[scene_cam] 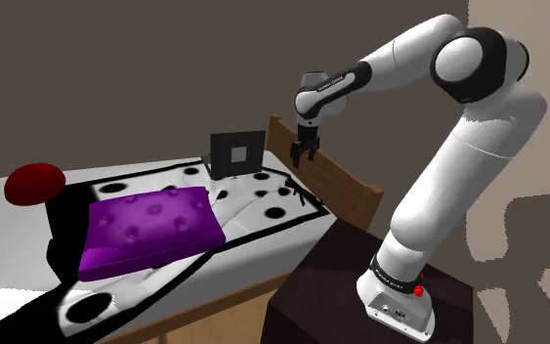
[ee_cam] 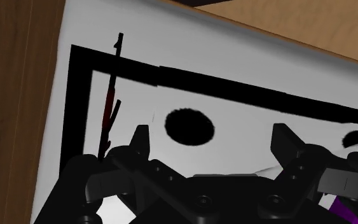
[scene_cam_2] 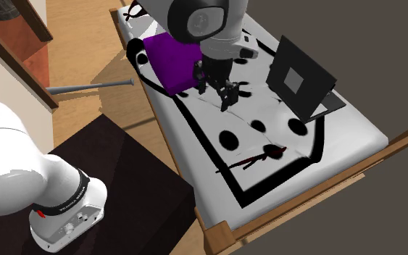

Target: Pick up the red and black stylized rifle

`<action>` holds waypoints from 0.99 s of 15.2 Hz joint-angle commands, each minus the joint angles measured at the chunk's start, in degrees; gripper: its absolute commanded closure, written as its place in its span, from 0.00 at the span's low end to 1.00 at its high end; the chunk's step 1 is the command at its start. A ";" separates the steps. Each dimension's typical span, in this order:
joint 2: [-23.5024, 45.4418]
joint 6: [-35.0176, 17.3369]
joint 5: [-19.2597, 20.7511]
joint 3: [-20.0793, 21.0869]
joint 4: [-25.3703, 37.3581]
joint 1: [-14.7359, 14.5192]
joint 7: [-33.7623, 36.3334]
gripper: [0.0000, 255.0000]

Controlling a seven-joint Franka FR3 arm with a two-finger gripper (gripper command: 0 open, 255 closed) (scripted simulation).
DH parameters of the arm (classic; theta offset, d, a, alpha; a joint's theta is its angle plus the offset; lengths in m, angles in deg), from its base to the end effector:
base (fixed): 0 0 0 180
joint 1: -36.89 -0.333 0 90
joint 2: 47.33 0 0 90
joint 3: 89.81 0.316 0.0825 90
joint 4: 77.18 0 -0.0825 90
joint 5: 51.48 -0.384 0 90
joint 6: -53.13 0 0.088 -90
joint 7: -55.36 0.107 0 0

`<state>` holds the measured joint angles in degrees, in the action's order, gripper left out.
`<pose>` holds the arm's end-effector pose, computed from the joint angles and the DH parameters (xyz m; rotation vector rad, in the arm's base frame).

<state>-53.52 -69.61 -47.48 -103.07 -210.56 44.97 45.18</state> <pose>0.4490 -0.1790 0.3748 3.1201 -0.2382 -0.1343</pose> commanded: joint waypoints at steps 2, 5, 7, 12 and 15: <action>6.06 -2.88 -1.55 -1.21 2.42 0.86 -0.61 0.00; 12.47 -5.40 -3.61 -2.18 5.44 2.02 -1.66 0.00; 16.77 -6.79 -5.16 -2.61 7.72 2.96 -2.42 0.00; 27.48 -9.19 -9.16 -2.92 14.39 5.95 -4.14 0.00; 33.85 -9.93 -11.36 -2.74 19.04 8.07 -4.88 0.00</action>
<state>-22.26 -79.35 -57.96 -105.92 -193.60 52.21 40.65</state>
